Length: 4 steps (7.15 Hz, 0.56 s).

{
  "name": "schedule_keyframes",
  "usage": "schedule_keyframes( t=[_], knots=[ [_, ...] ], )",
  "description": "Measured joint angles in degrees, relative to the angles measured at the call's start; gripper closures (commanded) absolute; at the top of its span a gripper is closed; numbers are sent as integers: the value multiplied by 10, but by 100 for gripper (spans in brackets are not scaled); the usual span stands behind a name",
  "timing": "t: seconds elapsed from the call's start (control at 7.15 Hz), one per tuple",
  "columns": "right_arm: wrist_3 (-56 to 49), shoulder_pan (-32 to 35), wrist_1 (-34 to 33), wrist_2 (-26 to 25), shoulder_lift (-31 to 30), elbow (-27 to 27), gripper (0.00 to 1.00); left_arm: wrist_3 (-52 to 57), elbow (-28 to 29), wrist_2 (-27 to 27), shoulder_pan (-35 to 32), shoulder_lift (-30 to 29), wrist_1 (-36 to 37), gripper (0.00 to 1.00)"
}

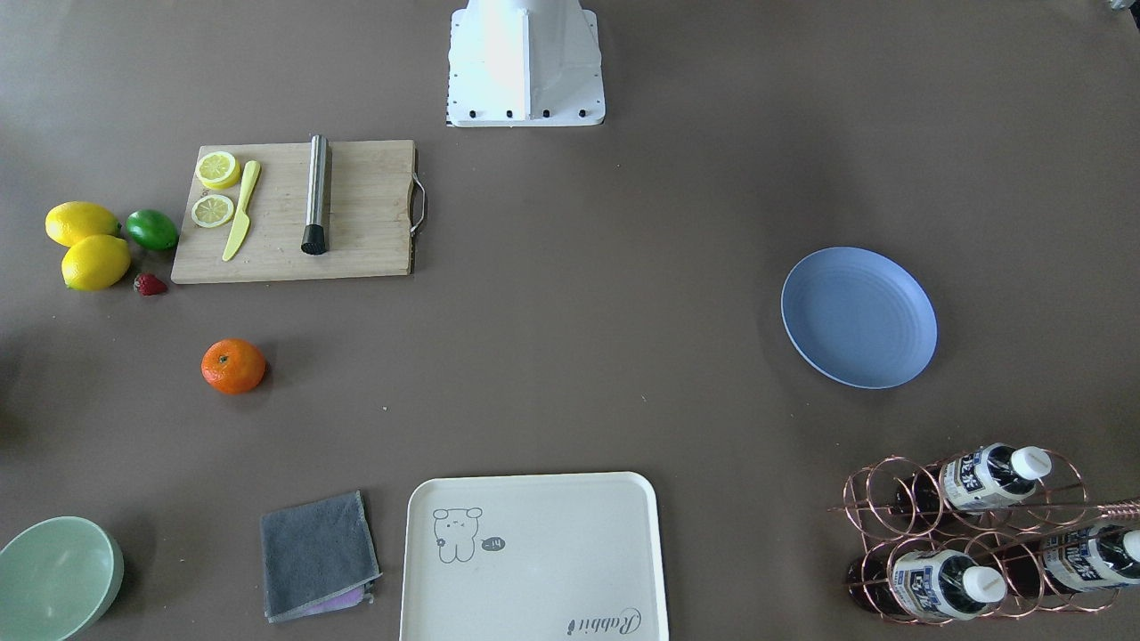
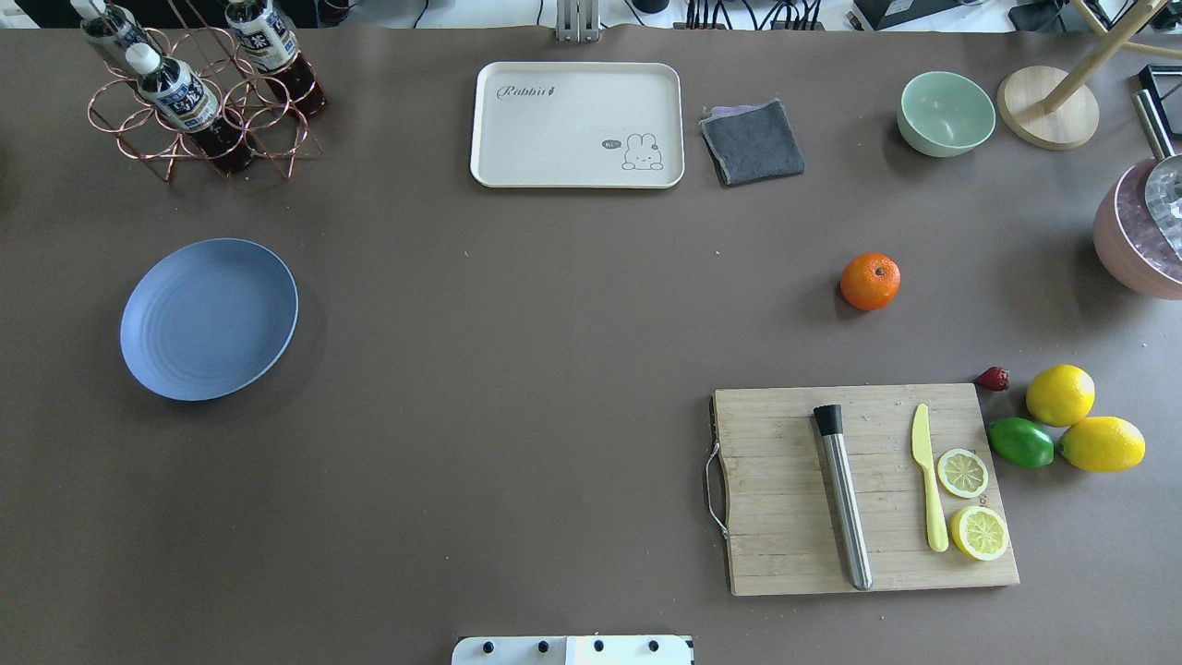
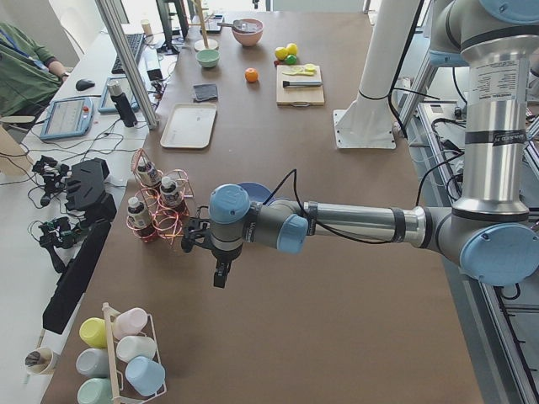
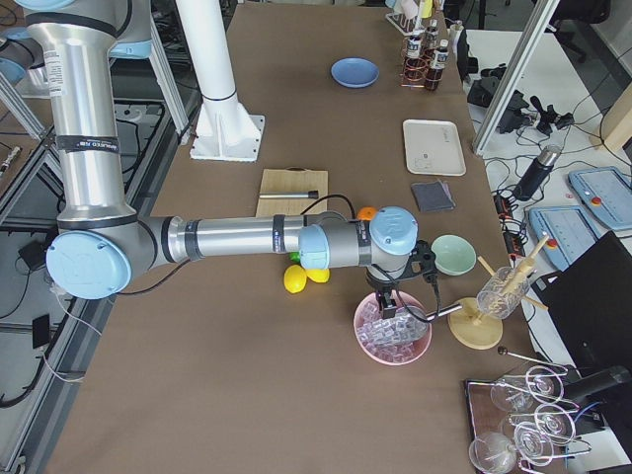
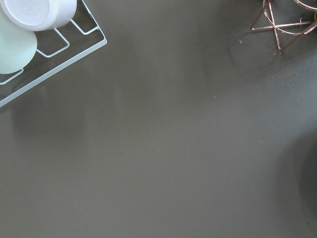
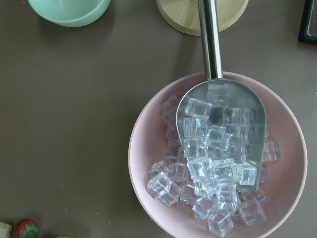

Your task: Pick orange to plate

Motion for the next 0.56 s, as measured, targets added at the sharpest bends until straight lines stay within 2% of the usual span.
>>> schedule_keyframes(
  t=[0.56],
  knots=[
    [0,0,0,2,1,3,0,3,1,6,-5,-11,-2,2]
  ],
)
